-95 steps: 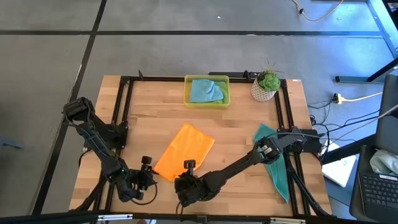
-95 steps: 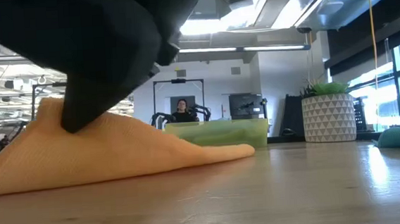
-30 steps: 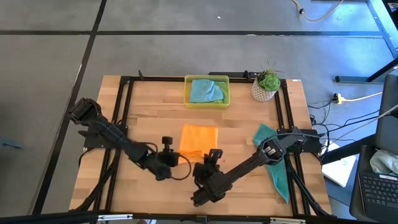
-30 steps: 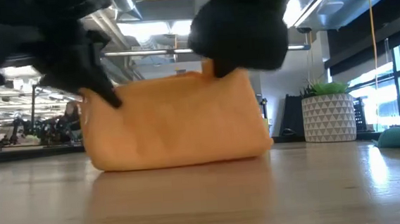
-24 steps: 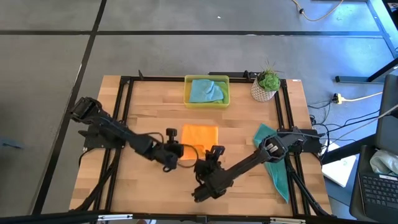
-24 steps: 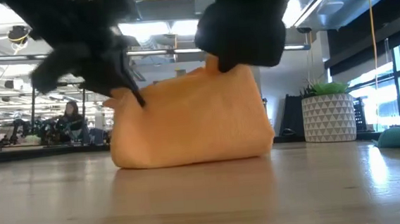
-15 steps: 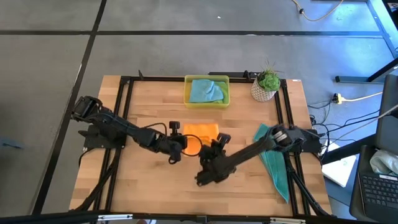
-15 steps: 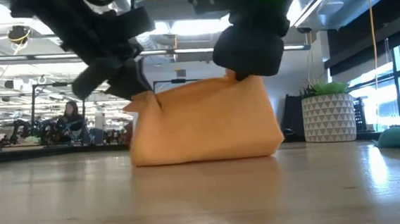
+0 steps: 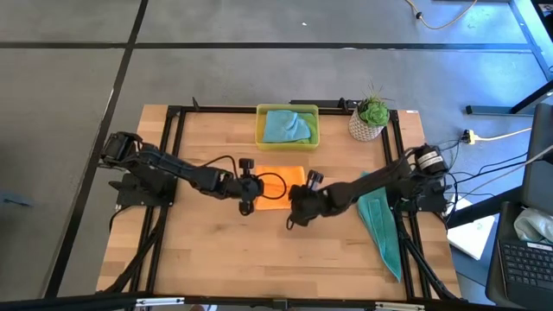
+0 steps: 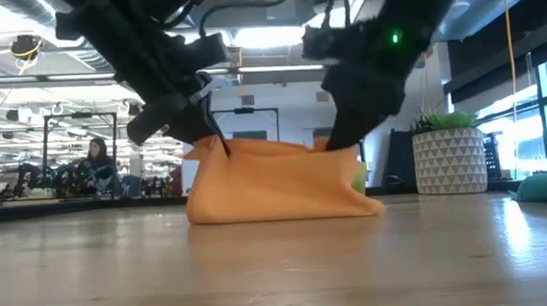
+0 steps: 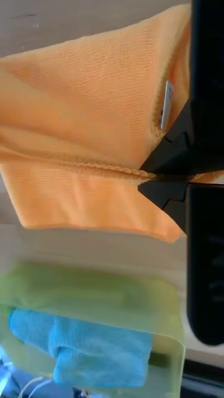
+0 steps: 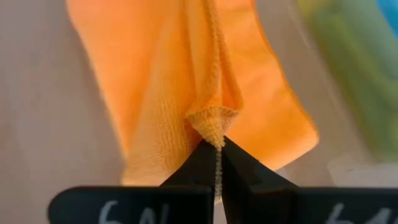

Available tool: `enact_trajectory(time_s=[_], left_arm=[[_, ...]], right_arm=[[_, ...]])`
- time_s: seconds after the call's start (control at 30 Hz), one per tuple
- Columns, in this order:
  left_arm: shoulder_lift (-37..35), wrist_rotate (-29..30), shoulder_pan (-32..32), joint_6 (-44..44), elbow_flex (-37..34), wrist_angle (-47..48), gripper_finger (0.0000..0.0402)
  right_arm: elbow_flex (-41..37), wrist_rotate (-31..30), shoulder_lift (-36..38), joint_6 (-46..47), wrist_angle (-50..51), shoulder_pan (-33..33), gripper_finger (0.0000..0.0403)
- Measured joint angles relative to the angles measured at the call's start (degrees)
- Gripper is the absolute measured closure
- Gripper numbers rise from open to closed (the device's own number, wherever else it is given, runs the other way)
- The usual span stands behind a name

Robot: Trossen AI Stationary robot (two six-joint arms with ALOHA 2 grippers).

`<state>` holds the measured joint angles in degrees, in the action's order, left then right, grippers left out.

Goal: Fold microfiber towels
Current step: Fold the orange cloth

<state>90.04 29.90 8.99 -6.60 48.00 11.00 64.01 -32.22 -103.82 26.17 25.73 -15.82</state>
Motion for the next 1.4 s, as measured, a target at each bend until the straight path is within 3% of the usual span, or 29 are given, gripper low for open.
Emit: enact_trajectory(time_s=[0.3,0.47,0.6,0.7,0.87,1.03,1.4], left_arm=[[0.0,-5.0,-4.1,-0.5,-0.8,-0.1,0.0394],[0.0,-5.5,-1.9,1.3,-1.0,0.2,0.0400],[0.0,-0.6,-0.2,-1.9,-1.1,-0.7,0.0399],[0.0,2.3,-1.2,-4.3,-1.1,-1.2,0.0400],[0.0,1.9,-4.4,-5.1,-1.0,-1.6,0.0396],[0.0,-3.8,-8.4,-7.1,-1.0,-2.2,0.0396],[0.0,-9.2,-14.8,-10.0,-1.0,-4.0,0.0385]], right_arm=[[-4.9,1.3,0.8,-6.1,-5.2,5.5,0.0391],[-3.2,-4.1,0.8,-10.7,-4.6,3.8,0.0391],[-2.1,-11.1,1.2,-16.0,-4.4,2.6,0.0391],[-2.5,-8.2,1.6,-14.7,-4.2,5.1,0.0391],[-4.7,-6.7,1.6,-13.3,-6.2,7.7,0.0391],[-7.8,-6.4,1.6,-16.3,-12.7,10.5,0.0391],[-16.4,-1.0,1.6,-19.7,-26.8,16.1,0.0391]])
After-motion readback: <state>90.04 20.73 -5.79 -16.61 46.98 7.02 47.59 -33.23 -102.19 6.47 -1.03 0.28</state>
